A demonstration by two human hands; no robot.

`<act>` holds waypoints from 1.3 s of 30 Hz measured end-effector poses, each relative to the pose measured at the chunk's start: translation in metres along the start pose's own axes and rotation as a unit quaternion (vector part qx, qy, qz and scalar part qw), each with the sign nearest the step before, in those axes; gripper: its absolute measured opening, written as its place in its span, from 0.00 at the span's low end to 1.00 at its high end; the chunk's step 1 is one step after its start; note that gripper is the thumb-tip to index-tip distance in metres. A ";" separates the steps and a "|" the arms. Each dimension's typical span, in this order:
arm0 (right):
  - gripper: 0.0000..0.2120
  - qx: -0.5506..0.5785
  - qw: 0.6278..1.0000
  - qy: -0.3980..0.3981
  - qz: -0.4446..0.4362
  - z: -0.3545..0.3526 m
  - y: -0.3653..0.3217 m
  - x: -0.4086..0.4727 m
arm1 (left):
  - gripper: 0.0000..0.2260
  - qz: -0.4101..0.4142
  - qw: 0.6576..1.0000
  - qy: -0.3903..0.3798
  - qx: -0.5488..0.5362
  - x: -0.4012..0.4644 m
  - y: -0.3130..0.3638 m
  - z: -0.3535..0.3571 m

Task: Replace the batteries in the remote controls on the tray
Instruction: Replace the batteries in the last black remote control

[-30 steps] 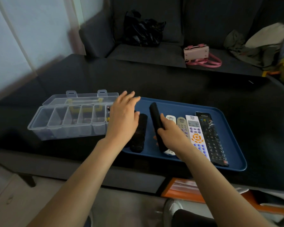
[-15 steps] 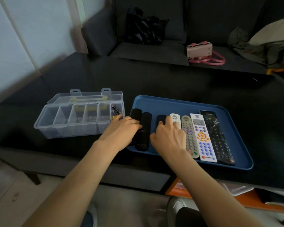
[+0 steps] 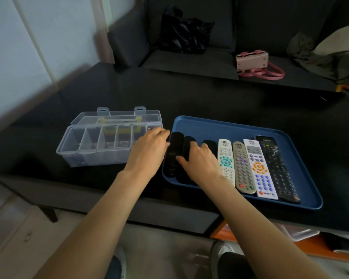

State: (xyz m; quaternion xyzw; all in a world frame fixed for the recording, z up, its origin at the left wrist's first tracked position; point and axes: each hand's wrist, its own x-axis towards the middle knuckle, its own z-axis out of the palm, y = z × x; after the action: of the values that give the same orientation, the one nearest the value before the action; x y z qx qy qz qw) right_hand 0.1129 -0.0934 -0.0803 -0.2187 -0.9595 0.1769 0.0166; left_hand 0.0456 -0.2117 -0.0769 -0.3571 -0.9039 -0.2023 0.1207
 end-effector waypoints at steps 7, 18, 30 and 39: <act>0.26 0.033 0.995 -0.034 0.087 -0.001 -0.003 0.012 | 0.13 0.004 0.999 -0.013 -0.044 0.001 -0.005 -0.004; 0.11 0.506 0.851 -0.059 0.130 -0.035 0.012 0.002 | 0.14 -0.049 0.982 0.034 -0.177 0.007 0.004 -0.011; 0.24 0.702 0.645 -0.278 0.118 -0.044 0.015 -0.007 | 0.20 -0.165 0.860 0.012 -0.483 0.015 0.018 -0.020; 0.15 0.487 0.854 -0.183 0.017 -0.044 0.013 -0.012 | 0.09 -0.254 0.801 0.058 -0.539 0.020 0.015 -0.013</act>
State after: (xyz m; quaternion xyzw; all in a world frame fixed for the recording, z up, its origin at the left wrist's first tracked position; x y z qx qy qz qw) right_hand 0.1342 -0.0733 -0.0431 -0.1627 -0.7328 0.6582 -0.0576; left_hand 0.0431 -0.1959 -0.0540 -0.1102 -0.6985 -0.7006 -0.0949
